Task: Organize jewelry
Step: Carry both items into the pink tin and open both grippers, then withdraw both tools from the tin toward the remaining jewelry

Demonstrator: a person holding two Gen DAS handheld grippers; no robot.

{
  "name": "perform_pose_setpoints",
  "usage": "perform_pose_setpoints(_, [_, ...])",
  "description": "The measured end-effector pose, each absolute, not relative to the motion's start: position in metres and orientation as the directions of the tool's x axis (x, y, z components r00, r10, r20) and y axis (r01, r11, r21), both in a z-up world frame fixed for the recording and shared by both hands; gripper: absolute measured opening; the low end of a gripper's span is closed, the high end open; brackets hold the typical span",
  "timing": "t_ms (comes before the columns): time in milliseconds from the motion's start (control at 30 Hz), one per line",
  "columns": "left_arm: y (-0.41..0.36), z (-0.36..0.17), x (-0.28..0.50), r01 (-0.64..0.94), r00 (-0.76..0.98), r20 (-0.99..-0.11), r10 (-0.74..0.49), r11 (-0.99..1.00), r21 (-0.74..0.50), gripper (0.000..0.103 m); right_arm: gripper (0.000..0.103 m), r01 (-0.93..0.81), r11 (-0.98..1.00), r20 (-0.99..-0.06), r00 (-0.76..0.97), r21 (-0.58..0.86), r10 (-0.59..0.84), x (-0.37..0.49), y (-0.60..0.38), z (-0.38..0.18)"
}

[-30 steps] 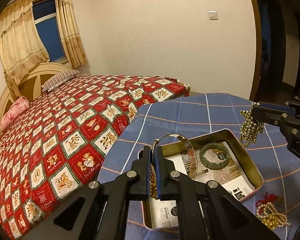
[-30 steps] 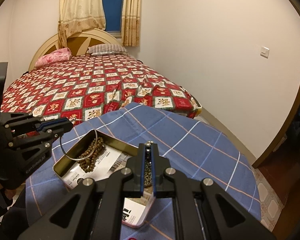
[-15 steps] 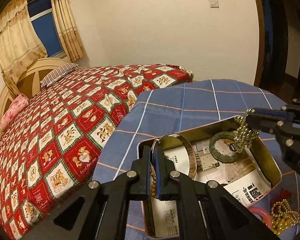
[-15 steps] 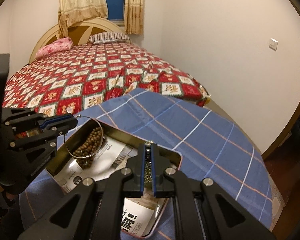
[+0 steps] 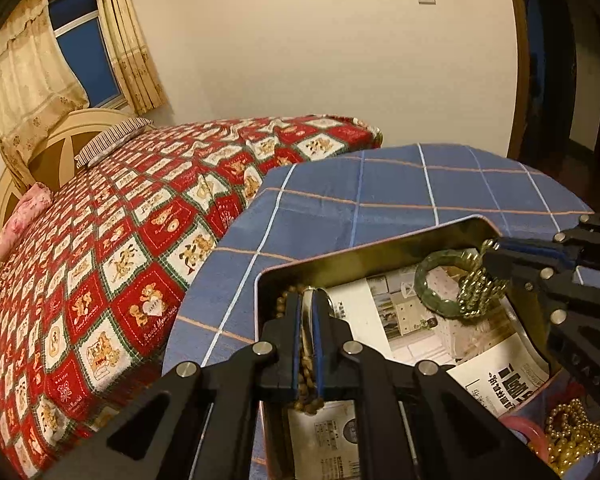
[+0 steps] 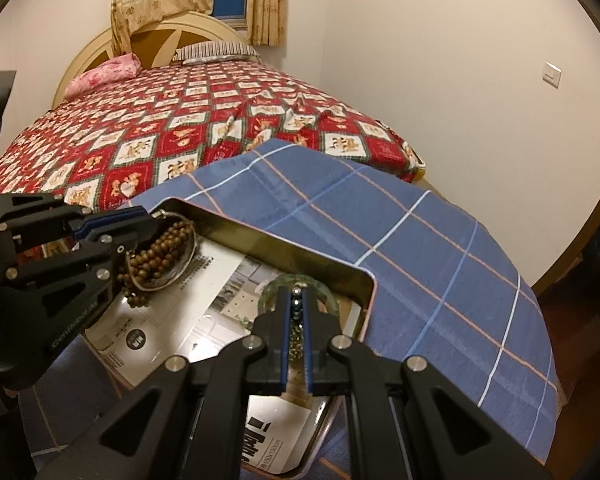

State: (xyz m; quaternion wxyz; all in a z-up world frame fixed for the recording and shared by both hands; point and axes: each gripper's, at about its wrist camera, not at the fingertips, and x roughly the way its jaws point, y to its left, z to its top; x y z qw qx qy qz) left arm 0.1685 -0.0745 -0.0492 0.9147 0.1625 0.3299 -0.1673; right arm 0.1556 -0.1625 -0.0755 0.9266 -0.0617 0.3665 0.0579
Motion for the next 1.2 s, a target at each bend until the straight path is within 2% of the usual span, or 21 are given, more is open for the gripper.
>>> perform_pose_setpoints(67, [-0.074,-0.045,0.167,0.404,0.735,-0.65,-0.193,0.895,0.191,0.006,0.012,-0.144,0.986,-0.682,0.729,-0.08,0.052,0.155,-0.163,-0.076])
perform_pose_setpoints(100, [-0.072,-0.043,0.167,0.399,0.738,-0.646,-0.194,0.898,0.187,0.008,0.021,-0.138,0.987,-0.681,0.731,-0.081,0.047,0.155,-0.164,-0.076])
perform_pose_setpoints(167, [-0.069,-0.038,0.165,0.389,0.745,-0.638,-0.194,0.904,0.179,0.027,0.036,-0.127,0.99,-0.679,0.732,-0.065,0.049,0.153,-0.167,-0.077])
perform_pose_setpoints(200, [-0.066,-0.035,0.164,0.37,0.759,-0.625,-0.182,0.91,0.186,0.056,0.038,-0.122,0.991,-0.675,0.736,-0.06,0.05,0.152,-0.169,-0.076])
perform_pose_setpoints(233, [-0.064,-0.033,0.162,0.353,0.774,-0.609,-0.172,0.916,0.191,0.08,0.038,-0.118,0.991,-0.672,0.739,-0.06,0.047,0.15,-0.17,-0.076])
perform_pose_setpoints(267, [-0.061,-0.03,0.159,0.341,0.791,-0.588,-0.17,0.92,0.192,0.084,0.038,-0.115,0.992,-0.67,0.741,-0.06,0.045,0.148,-0.171,-0.075])
perform_pose_setpoints(400, [-0.058,-0.026,0.154,0.336,0.793,-0.585,-0.166,0.922,0.194,0.084,0.048,-0.104,0.993,-0.661,0.749,-0.054,0.043,0.141,-0.173,-0.072])
perform_pose_setpoints(533, [-0.056,-0.026,0.147,0.334,0.794,-0.587,-0.159,0.921,0.201,0.084,0.048,-0.098,0.994,-0.659,0.751,-0.053,0.039,0.135,-0.174,-0.07])
perform_pose_setpoints(667, [-0.053,-0.028,0.138,0.333,0.791,-0.591,-0.157,0.921,0.201,0.084,0.056,-0.096,0.994,-0.655,0.754,-0.05,0.041,0.128,-0.173,-0.069])
perform_pose_setpoints(1200, [-0.04,-0.04,0.093,0.317,0.802,-0.585,-0.12,0.916,0.247,0.084,0.06,-0.065,0.997,-0.659,0.752,-0.046,0.019,0.094,-0.182,-0.077])
